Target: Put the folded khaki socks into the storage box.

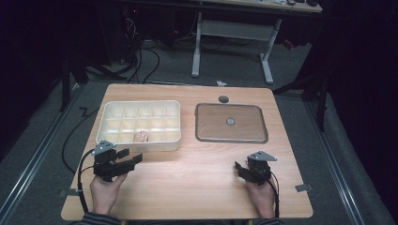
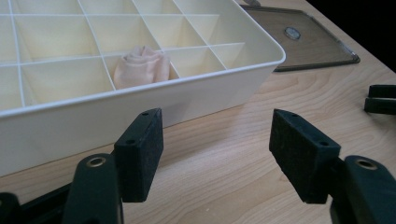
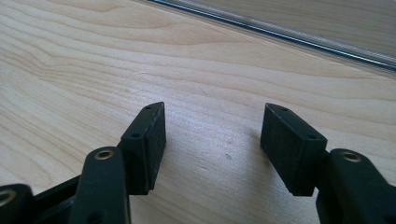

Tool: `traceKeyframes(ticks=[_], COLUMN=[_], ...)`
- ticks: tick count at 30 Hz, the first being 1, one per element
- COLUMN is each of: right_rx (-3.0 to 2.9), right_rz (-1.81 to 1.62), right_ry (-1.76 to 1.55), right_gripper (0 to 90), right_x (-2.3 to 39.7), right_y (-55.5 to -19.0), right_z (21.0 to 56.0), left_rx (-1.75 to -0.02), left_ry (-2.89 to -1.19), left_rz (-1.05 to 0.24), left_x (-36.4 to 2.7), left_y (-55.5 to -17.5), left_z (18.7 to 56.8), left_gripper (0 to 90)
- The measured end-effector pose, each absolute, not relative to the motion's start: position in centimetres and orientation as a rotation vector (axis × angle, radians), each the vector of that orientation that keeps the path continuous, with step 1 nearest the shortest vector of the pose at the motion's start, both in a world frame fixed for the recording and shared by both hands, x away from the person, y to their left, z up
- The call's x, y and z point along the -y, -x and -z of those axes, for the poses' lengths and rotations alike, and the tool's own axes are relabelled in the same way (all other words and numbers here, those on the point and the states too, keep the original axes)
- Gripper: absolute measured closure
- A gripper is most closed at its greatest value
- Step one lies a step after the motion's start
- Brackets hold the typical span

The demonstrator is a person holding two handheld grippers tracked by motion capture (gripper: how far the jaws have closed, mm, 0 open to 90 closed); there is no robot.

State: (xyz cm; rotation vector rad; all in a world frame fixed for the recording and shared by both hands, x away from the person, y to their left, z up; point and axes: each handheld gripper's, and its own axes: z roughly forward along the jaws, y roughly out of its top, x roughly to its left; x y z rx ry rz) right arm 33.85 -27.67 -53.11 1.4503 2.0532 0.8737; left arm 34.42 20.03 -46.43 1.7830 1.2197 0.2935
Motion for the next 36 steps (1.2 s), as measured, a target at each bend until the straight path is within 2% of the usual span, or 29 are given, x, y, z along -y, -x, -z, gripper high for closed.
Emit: traceKeyframes(ticks=[36], right_rx=[-2.056], right_rz=[-0.875], right_ry=[-1.45], right_gripper=[40.6], right_x=[27.6], right_y=[-33.8], right_z=[53.1], left_rx=[-1.165], left_ry=[-1.9], left_rz=[-0.286], left_x=[-15.4], left_y=[-35.5], left_z=[49.8], left_gripper=[34.6])
